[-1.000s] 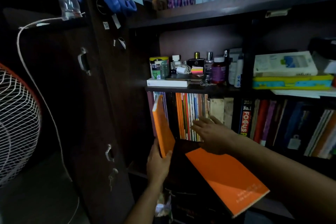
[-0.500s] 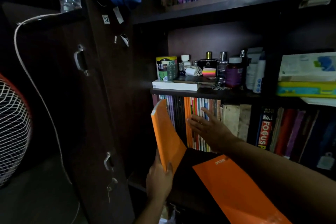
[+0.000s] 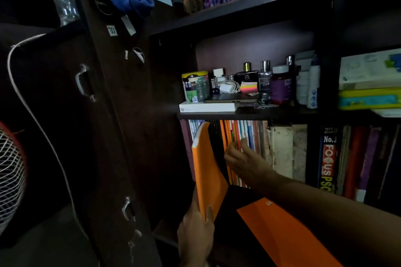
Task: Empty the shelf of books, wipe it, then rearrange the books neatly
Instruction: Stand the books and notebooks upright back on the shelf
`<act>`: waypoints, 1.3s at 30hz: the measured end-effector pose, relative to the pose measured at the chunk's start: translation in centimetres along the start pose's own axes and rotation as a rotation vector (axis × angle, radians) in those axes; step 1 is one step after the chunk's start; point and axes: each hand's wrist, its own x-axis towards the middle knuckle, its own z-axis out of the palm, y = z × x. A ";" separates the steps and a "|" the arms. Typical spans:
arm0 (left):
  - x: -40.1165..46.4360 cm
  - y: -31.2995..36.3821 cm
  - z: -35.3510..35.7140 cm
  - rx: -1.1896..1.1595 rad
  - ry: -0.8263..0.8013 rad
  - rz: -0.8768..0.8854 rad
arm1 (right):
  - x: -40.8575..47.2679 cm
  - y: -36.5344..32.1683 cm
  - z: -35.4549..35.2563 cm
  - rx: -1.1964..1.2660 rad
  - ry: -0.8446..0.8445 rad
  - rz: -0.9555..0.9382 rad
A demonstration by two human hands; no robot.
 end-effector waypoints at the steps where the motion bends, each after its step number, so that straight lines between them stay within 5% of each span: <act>1: -0.1 0.0 -0.1 0.009 0.002 0.011 | 0.2 0.0 -0.4 0.000 0.004 0.005; 7: 0.2 -0.1 0.2 0.063 -0.014 0.010 | 0.3 -0.4 -0.5 0.068 -0.011 0.054; 13: 2.1 -1.9 -1.1 -0.037 -0.227 0.061 | 1.4 -1.5 -1.5 -0.030 -0.062 0.070; 18: 2.0 -2.0 -0.5 0.003 -0.190 0.146 | 0.7 -1.8 -1.0 -0.039 -0.037 0.083; 28: 2.8 -2.9 -0.6 -0.019 -0.205 0.130 | 2.6 -0.3 -0.9 -0.292 0.004 -0.149; 32: 2.9 -3.0 -0.3 -0.006 -0.205 0.158 | 3.4 -0.5 0.6 -0.342 -0.095 0.255; 35: 2.8 -2.9 -0.4 0.005 -0.201 0.183 | 2.8 -1.4 1.1 -0.420 -0.180 -0.137; 39: 2.8 -3.0 -0.6 -0.038 -0.224 0.153 | 4.6 -1.6 0.1 -0.383 -0.171 -0.096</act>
